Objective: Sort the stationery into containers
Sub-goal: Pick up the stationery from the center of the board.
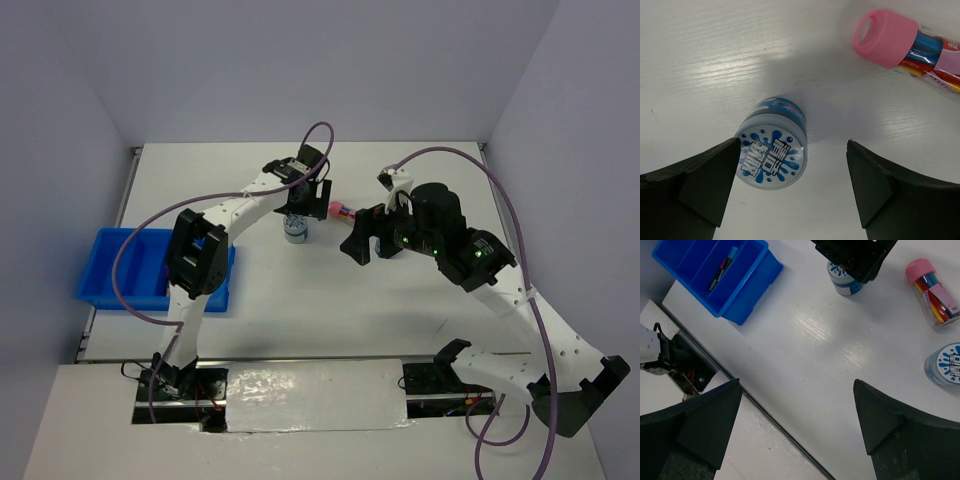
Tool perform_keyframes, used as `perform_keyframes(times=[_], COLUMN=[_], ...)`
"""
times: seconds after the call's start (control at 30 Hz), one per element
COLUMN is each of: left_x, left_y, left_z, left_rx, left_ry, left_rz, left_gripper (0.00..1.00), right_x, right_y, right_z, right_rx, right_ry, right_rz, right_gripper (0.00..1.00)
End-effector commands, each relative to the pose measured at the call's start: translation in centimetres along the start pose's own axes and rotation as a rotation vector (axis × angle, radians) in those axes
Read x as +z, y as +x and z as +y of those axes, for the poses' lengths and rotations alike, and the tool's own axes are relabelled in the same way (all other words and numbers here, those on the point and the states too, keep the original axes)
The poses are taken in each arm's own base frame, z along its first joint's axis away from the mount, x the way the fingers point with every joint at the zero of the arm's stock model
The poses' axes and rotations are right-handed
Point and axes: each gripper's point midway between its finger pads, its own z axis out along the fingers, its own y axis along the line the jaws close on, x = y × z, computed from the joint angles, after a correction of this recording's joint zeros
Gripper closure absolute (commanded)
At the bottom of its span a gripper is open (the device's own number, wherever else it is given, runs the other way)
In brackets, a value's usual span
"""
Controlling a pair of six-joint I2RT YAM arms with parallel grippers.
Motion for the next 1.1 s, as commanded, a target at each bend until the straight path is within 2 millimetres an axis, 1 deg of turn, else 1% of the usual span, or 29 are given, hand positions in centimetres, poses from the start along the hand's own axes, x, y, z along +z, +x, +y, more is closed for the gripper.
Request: perform_keyframes(times=[0.0, 0.07, 0.13, 0.2, 0.33, 0.4, 0.5, 0.57, 0.97, 1.0, 1.07], left_x=[0.3, 0.3, 0.0, -0.8, -2.9, -3.3, -2.7, -1.9, 1.4, 1.6, 1.9], left_y=[1.8, 1.7, 1.3, 0.4, -1.5, -1.9, -1.4, -0.6, 2.0, 2.0, 2.5], left_z=[1.0, 1.3, 1.3, 1.1, 1.2, 1.3, 1.8, 1.9, 3.0, 3.1, 3.0], left_rx=[0.011, 0.012, 0.017, 0.011, 0.005, 0.007, 0.016, 0.020, 0.013, 0.009, 0.007], left_ry=[-0.044, -0.059, -0.056, -0.048, -0.047, -0.043, -0.062, -0.062, -0.076, -0.071, -0.055], left_rz=[0.043, 0.033, 0.017, -0.007, -0.077, -0.087, -0.063, -0.036, 0.038, 0.036, 0.049], left_gripper=[0.01, 0.01, 0.01, 0.01, 0.01, 0.01, 0.01, 0.01, 0.01, 0.02, 0.13], right_x=[0.1, 0.4, 0.7, 0.8, 1.2, 1.4, 1.5, 1.5, 1.9, 1.9, 1.9], right_y=[-0.9, -0.8, -0.7, -0.6, -0.6, -0.5, -0.5, -0.6, -0.5, -0.6, -0.7], right_z=[0.5, 0.5, 0.6, 0.6, 0.7, 0.7, 0.7, 0.8, 0.8, 0.8, 0.8], right_rx=[-0.014, -0.013, -0.009, -0.005, -0.003, 0.001, 0.003, 0.002, 0.001, 0.003, 0.001], right_ry=[-0.031, -0.034, -0.040, -0.042, -0.050, -0.051, -0.054, -0.058, -0.061, -0.058, -0.057], right_rz=[-0.015, -0.009, -0.001, 0.001, 0.008, 0.011, 0.015, 0.015, 0.031, 0.030, 0.028], right_gripper=[0.00, 0.00, 0.00, 0.00, 0.00, 0.00, 0.00, 0.00, 0.00, 0.00, 0.00])
